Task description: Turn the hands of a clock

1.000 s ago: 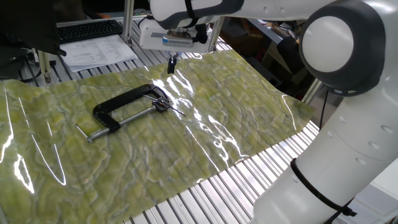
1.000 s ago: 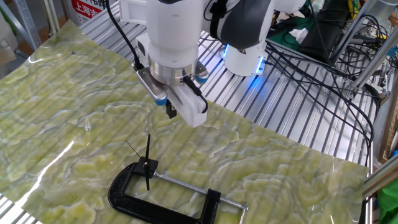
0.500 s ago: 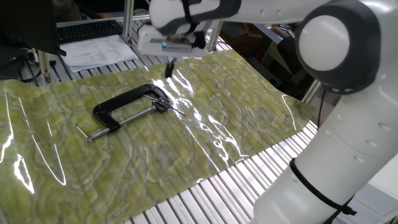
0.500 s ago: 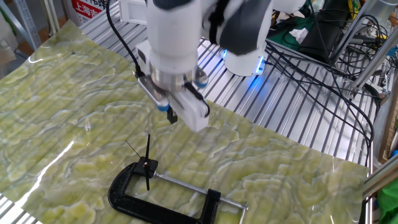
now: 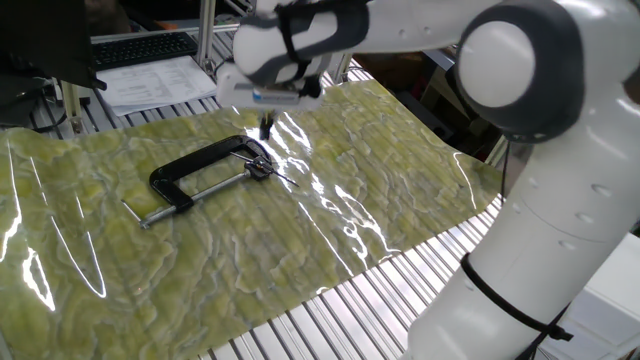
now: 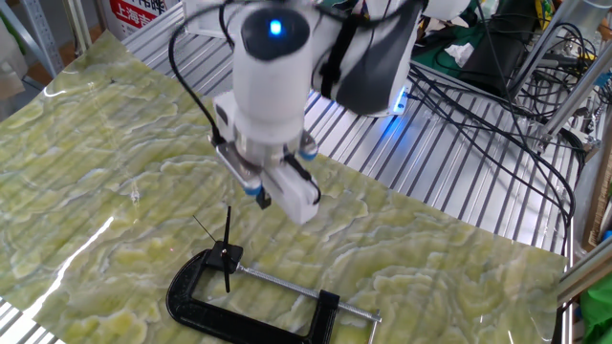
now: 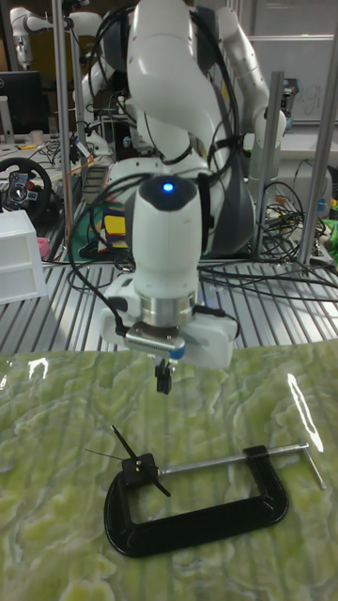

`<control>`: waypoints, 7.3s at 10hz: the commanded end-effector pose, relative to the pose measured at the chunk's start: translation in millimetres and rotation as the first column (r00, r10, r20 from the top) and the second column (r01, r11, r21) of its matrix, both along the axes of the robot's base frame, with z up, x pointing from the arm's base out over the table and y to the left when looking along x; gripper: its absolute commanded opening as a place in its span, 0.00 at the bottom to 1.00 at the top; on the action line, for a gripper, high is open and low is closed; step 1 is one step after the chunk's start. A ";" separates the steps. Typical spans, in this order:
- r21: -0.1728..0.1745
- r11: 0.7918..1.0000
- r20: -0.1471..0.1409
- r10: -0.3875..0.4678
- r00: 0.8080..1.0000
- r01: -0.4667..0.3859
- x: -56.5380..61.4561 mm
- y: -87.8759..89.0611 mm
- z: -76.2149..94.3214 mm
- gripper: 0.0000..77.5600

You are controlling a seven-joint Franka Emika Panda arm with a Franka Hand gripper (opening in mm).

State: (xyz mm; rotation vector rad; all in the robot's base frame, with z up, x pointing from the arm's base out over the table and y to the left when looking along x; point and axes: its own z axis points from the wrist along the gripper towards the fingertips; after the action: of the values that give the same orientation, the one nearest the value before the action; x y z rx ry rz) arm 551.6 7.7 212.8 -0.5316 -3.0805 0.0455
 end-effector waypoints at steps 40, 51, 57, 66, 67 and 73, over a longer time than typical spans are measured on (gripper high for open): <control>0.040 0.999 0.029 -0.002 1.000 0.001 8.8 -116.7 -102.0 0.00; 0.024 0.997 -0.036 -0.075 0.996 0.076 8.8 -116.6 -102.0 0.00; 0.015 0.996 -0.027 -0.086 0.996 0.087 14.3 -112.3 -130.3 0.00; 0.026 0.995 -0.028 -0.092 0.995 0.093 8.4 -111.1 -134.6 0.00; 0.027 0.995 -0.028 -0.094 0.995 0.095 6.9 -110.5 -134.9 0.00; 0.034 0.993 -0.034 -0.109 0.993 0.110 0.6 -103.3 -133.3 0.00</control>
State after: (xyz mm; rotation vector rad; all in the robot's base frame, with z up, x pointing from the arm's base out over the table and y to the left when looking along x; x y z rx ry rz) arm 552.1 -96.4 77.3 -0.6815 -3.0079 0.0009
